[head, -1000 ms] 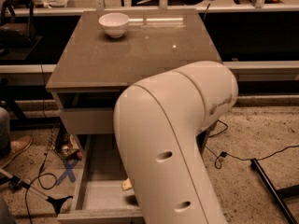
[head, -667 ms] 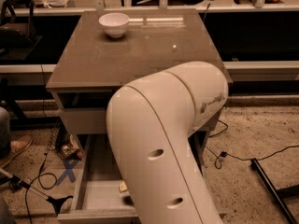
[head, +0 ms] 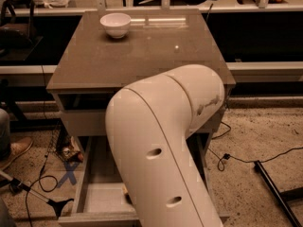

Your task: Pick orange from middle drawer and place on counter

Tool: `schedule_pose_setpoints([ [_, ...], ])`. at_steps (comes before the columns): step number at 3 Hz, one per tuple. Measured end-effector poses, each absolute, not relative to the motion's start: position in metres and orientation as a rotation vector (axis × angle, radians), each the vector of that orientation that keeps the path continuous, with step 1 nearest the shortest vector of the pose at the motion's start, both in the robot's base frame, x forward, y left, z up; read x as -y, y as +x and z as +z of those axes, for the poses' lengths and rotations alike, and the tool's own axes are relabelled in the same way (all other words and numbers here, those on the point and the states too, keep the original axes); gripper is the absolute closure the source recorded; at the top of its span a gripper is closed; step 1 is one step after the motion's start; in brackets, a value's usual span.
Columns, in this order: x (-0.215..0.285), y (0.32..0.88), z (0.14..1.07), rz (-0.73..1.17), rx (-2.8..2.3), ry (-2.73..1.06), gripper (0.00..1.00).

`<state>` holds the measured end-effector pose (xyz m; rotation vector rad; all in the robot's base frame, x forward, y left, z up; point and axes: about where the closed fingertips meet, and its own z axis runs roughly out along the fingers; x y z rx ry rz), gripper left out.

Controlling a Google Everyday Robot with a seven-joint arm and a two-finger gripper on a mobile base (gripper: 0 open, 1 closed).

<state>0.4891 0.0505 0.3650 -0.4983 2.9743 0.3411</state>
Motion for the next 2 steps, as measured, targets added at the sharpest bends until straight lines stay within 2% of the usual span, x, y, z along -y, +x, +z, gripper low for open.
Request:
schedule_pose_setpoints([
  [1,-0.054,0.488,0.363,0.380,-2.971,-0.494,0.49],
  [2,-0.053,0.491,0.376,0.490,-2.920,-0.500,0.80],
])
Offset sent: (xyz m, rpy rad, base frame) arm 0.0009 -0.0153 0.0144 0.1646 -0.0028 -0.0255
